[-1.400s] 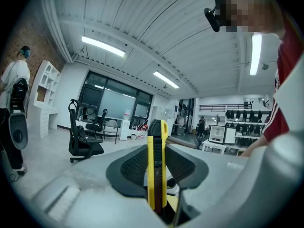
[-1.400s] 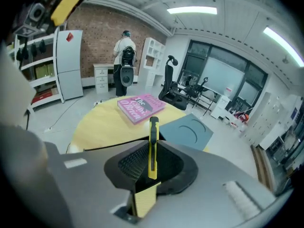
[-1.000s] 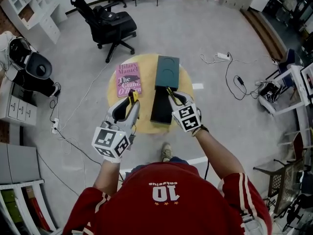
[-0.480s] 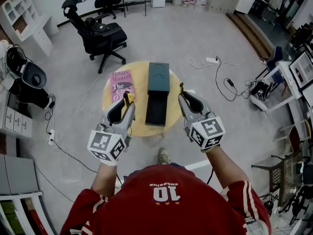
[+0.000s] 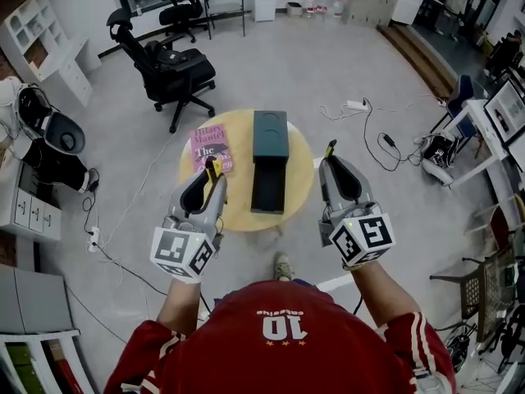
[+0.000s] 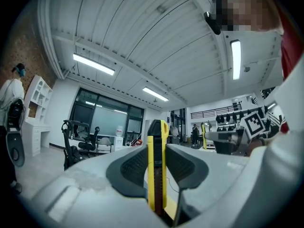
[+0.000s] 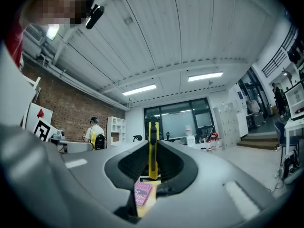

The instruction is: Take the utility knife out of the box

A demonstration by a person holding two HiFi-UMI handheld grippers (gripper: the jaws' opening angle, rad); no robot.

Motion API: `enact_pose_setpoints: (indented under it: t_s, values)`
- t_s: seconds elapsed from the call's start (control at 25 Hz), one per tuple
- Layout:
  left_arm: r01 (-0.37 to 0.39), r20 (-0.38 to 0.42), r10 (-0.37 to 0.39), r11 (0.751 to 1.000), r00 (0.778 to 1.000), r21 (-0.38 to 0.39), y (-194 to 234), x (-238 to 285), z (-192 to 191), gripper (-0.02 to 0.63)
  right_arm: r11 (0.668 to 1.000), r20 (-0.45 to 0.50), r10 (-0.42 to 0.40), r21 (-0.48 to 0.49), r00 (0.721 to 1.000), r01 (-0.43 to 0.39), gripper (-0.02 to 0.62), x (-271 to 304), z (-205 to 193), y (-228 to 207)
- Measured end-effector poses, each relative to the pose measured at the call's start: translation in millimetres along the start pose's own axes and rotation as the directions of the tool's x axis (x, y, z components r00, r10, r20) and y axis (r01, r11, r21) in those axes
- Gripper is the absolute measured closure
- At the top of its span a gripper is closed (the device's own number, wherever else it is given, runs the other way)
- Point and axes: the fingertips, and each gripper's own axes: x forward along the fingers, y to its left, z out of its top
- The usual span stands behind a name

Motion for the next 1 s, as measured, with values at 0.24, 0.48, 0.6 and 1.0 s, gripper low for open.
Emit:
enact_pose_setpoints:
  t_s: [0.24, 0.48, 0.6, 1.0]
  values:
    - [-0.008, 0.022, 0.007, 1.0, 1.0, 0.016, -2.8, -9.2, 5.6, 0.479, 1.0, -0.005, -0.025, 0.003, 1.0, 0.025, 0.548, -6.0, -4.5, 10.1]
    - [0.003, 0.012, -0.003, 1.0, 1.0, 0.021, 0.9, -6.8, 2.6, 0.479, 0.999, -0.021, -0.037, -0.011, 0.999, 0.037, 0.548, -4.0, -8.7, 12.2]
    - [-0.004, 0.016, 0.003, 1.0, 1.0, 0.021, 0.8, -4.5, 3.5, 0.479, 0.999, -0.032, -0.047, -0.019, 0.998, 0.046, 0.548, -4.1, -11.9, 8.4]
    - [-0.048, 0.016, 0.047, 0.998, 0.999, 0.047, 8.3, -5.6, 2.4, 0.479, 0.995, -0.047, -0.091, -0.053, 0.995, 0.088, 0.548, -10.4, -17.1, -4.7]
